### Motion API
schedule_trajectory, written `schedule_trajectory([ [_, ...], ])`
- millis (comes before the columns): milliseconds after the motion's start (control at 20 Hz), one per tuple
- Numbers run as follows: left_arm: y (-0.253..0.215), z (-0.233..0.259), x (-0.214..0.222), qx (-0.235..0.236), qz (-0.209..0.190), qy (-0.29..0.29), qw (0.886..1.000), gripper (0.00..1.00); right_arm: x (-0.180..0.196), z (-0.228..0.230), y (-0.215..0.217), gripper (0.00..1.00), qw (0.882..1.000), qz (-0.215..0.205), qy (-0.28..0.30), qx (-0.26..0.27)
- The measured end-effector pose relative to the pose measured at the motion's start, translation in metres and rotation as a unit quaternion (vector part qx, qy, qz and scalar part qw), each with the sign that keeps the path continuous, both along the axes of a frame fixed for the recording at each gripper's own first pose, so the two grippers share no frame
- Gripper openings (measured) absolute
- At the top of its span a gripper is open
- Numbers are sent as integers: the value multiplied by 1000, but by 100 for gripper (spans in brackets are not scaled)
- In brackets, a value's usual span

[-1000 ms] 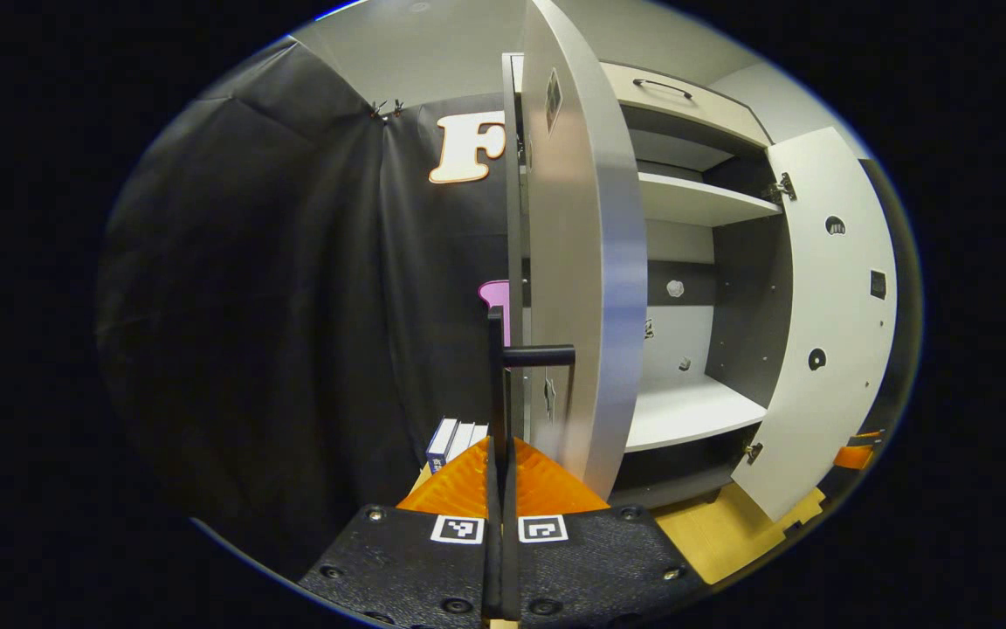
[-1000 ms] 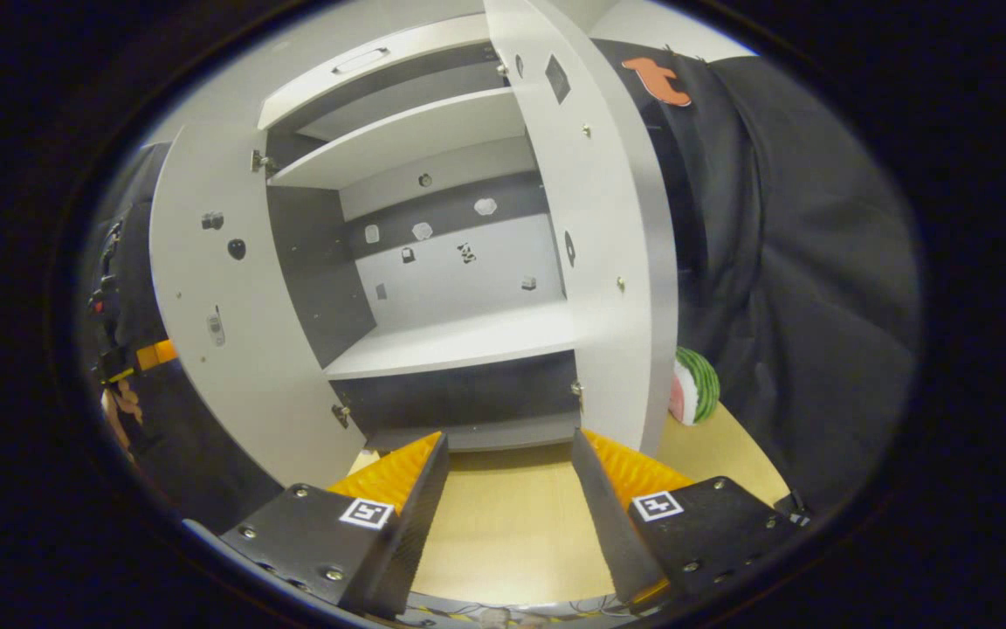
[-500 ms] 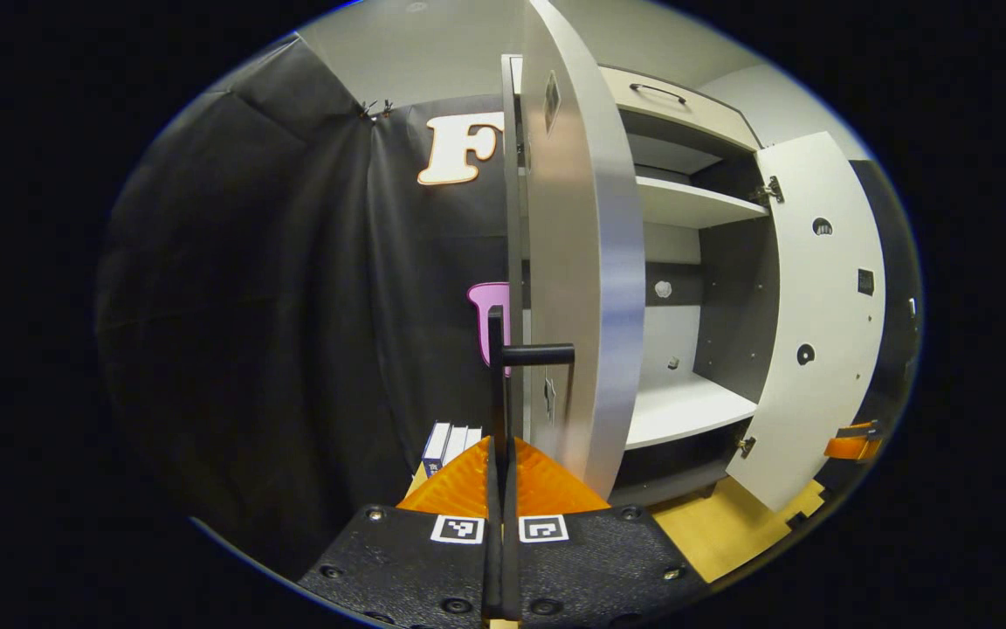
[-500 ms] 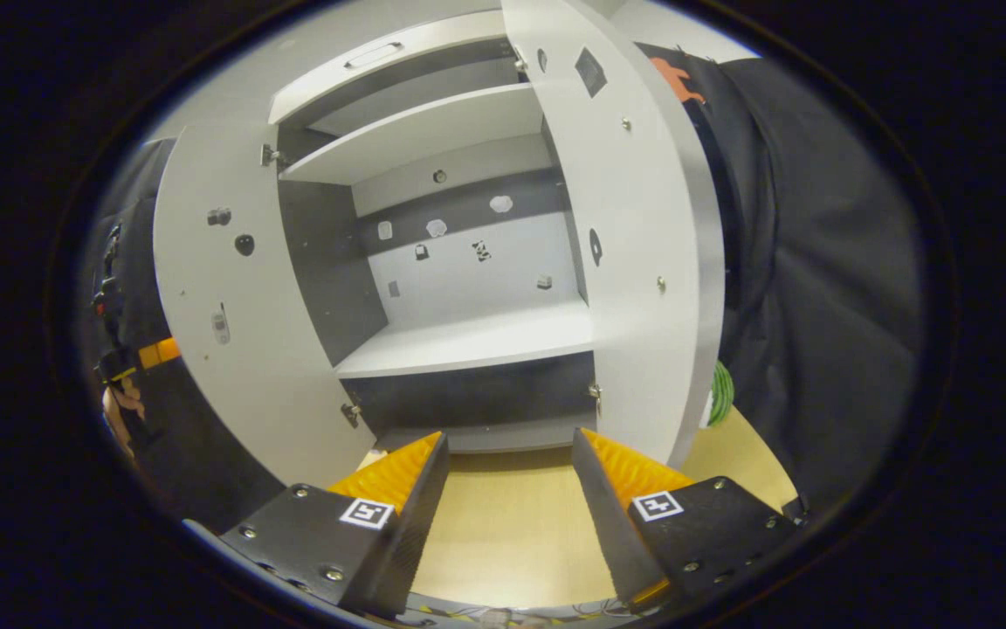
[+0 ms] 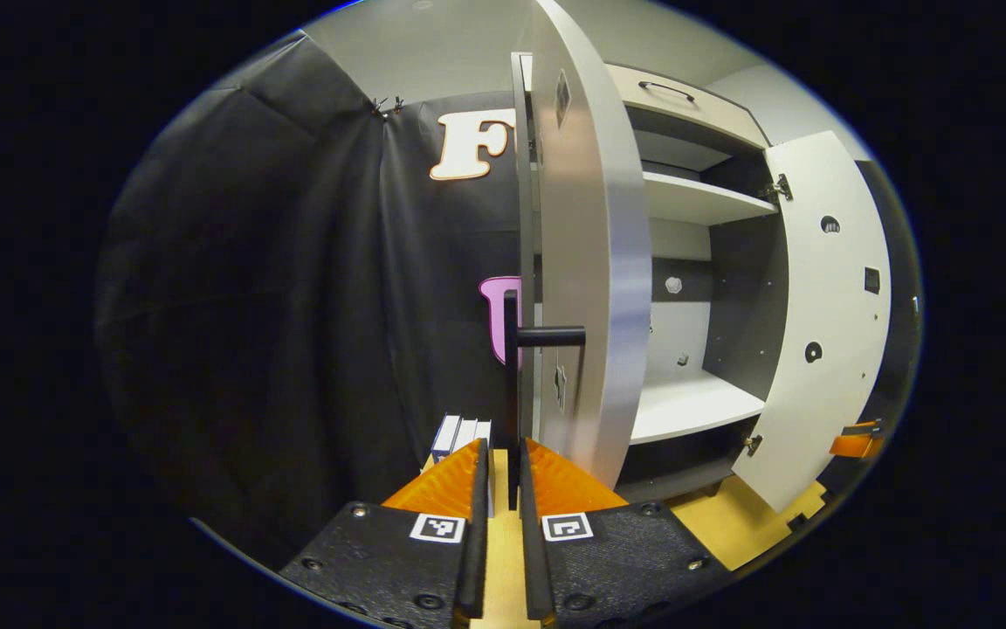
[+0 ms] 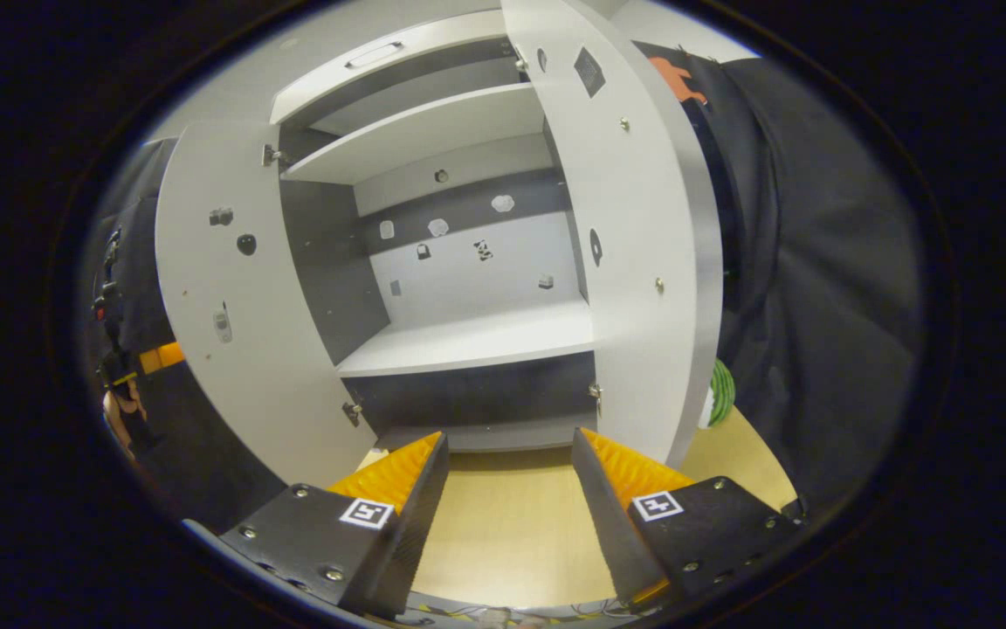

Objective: Open the right door of the double-door shoe cabinet with the right hand, and open the left door with the left hand.

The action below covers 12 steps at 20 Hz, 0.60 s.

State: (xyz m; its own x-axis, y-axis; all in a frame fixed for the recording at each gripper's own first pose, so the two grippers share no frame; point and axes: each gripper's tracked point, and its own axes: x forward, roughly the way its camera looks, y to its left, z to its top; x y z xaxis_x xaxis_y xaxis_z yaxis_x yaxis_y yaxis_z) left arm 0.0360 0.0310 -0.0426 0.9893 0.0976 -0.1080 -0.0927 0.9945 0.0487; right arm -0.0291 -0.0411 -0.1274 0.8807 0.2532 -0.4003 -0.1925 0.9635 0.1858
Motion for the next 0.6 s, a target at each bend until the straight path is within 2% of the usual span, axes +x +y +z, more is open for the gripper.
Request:
schedule_trajectory([
  [150,1,1,-1,5,8,-3,1000,23,0,-1,2,84,1000,9,-1,0],
  [250,4,0,-8,-3,28,-1,1000,19,1,-2,6,84,1000,20,0,2],
  [450,7,1,-19,-17,68,-5,998,19,0,-2,16,84,999,40,4,7],
  [550,5,7,-23,-16,71,-14,997,17,-1,-2,21,84,999,50,4,9],
  [600,3,10,-23,-15,68,-20,997,13,0,1,24,84,998,55,2,9],
])
